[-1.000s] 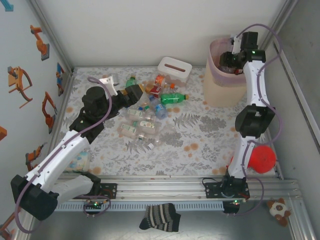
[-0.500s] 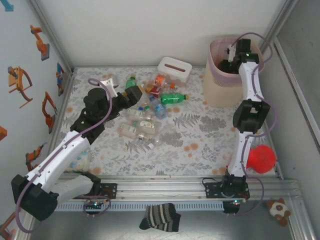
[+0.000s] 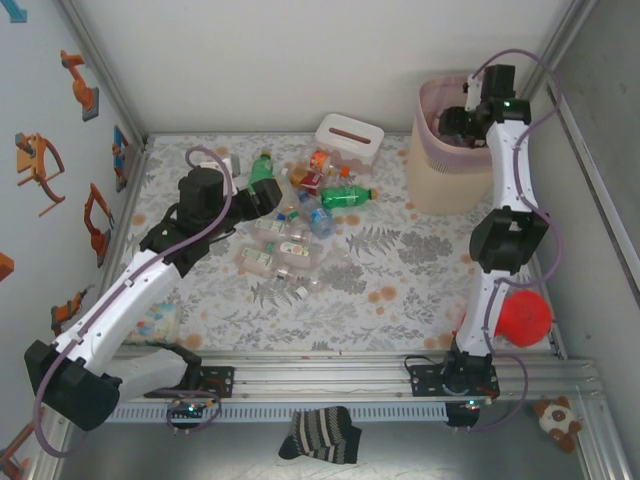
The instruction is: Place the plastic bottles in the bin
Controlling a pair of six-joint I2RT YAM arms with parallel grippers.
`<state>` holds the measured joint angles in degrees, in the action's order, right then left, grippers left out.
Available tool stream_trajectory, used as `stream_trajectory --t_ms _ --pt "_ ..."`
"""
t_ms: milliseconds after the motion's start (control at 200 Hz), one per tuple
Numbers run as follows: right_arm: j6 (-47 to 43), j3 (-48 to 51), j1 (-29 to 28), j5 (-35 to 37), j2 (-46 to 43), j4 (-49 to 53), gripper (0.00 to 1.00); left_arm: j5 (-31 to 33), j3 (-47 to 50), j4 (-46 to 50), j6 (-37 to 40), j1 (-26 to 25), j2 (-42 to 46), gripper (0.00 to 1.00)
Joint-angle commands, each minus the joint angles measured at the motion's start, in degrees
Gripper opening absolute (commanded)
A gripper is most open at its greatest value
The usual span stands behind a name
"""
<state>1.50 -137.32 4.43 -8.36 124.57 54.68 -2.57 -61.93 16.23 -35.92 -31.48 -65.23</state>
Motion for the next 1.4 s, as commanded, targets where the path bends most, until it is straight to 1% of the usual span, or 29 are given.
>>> stream_trajectory --t_ms 0,135,200,240,330,441,511,566,636,721,921,1006,1071,1262,1392 --pt "0.3 -0.3 0.4 -0.9 -5.1 0.3 0.7 -1.5 -3.1 5.8 12.7 0.1 -1.4 0.82" --pt "1.0 2.0 0.3 -1.4 -8.4 -0.6 0.7 -8.0 -8.1 13.7 25.3 0.1 -5.3 0.81" --pt "1.4 3.6 0.3 -2.0 -10.1 -1.4 0.7 -11.7 -10.3 18.4 33.1 -0.1 -7.5 0.79" --pt "1.5 4.4 0.3 -2.2 -10.9 -1.7 0.7 -12.7 -10.8 20.8 38.7 -0.5 -8.3 0.79" --pt "1.5 5.8 0.3 -2.0 -12.7 -1.9 0.7 -11.9 -9.4 23.0 49.3 -1.2 -8.7 0.82" --pt "1.5 7.6 0.3 -1.7 -14.7 -2.0 0.7 -10.0 -7.5 25.0 61.3 -1.5 -8.7 0.84" --pt "1.8 9.0 0.3 -1.9 -16.2 -2.3 0.7 -7.9 -7.2 25.7 66.0 -2.0 -9.6 0.85" --pt "2.3 10.5 0.2 -2.3 -17.5 -2.8 0.69 -6.6 -8.2 26.5 67.9 -2.7 -10.9 0.85" --pt "3.0 12.9 0.1 -3.1 -19.9 -3.9 0.69 -6.1 -9.7 26.6 67.8 -4.2 -13.1 0.84" --pt "3.9 16.4 0.0 -3.9 -23.0 -5.5 0.69 -5.2 -11.6 25.4 64.5 -6.9 -16.3 0.84" --pt "4.9 23.6 -0.1 -4.6 -29.5 -8.5 0.69 -0.3 -16.4 23.9 52.7 -15.0 -26.3 0.84" --pt "4.8 25.3 0.0 -4.6 -31.3 -8.4 0.69 0.9 -18.0 24.0 47.8 -17.6 -30.5 0.83" --pt "4.6 26.7 0.0 -4.8 -32.4 -8.5 0.69 3.3 -19.0 24.1 44.1 -19.5 -33.1 0.83" --pt "4.4 30.1 -0.1 -4.8 -35.3 -9.4 0.69 8.8 -20.9 24.2 34.0 -23.5 -37.7 0.83" --pt "4.5 30.3 0.0 -5.2 -35.4 -9.3 0.69 11.2 -21.2 24.8 29.5 -25.5 -40.8 0.83"
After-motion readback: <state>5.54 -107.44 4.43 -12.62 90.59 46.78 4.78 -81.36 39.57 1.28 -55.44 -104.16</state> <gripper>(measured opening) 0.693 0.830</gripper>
